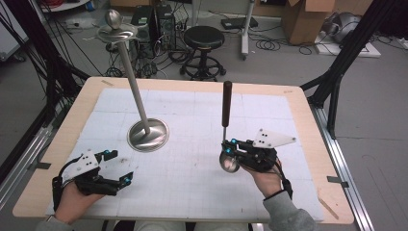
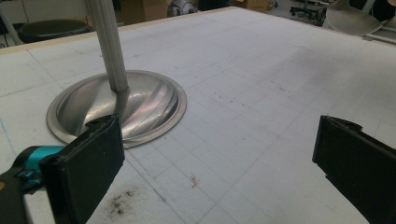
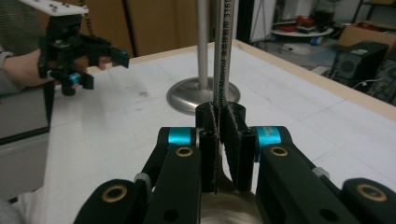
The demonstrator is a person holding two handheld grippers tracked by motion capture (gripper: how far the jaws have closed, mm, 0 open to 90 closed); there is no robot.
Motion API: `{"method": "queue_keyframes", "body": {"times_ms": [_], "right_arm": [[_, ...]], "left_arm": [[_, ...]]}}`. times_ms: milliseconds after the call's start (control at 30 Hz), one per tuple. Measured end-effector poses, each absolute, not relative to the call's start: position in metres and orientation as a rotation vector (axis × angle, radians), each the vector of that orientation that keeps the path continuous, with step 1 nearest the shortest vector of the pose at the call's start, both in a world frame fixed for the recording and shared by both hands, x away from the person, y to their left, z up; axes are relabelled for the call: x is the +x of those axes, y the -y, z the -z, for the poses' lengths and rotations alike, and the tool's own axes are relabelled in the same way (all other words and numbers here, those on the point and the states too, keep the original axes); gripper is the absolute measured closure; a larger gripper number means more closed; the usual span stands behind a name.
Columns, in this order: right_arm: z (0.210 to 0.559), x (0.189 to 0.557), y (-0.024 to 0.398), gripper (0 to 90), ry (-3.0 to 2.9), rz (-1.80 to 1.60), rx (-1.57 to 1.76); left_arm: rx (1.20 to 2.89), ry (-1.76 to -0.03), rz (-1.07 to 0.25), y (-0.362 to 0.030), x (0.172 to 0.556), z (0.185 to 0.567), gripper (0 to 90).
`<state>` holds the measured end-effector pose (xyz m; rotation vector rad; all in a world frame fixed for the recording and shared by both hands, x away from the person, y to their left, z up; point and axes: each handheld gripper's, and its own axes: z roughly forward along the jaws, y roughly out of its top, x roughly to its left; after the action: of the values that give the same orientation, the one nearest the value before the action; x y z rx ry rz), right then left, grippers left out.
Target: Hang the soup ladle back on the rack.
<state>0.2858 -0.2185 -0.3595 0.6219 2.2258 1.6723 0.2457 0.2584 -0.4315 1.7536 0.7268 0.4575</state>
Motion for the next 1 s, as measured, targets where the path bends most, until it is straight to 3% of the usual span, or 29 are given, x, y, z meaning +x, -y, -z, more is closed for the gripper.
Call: {"method": "queue_keyframes", "body": {"times_ms": [1000], "right_arm": [[0.343,0.297,0.198,84.5,-2.077,-1.645,0.732]], "left_arm": [[1.748,-0.732,-0.462,-0.258,0.244,0.431,2.7]]}}
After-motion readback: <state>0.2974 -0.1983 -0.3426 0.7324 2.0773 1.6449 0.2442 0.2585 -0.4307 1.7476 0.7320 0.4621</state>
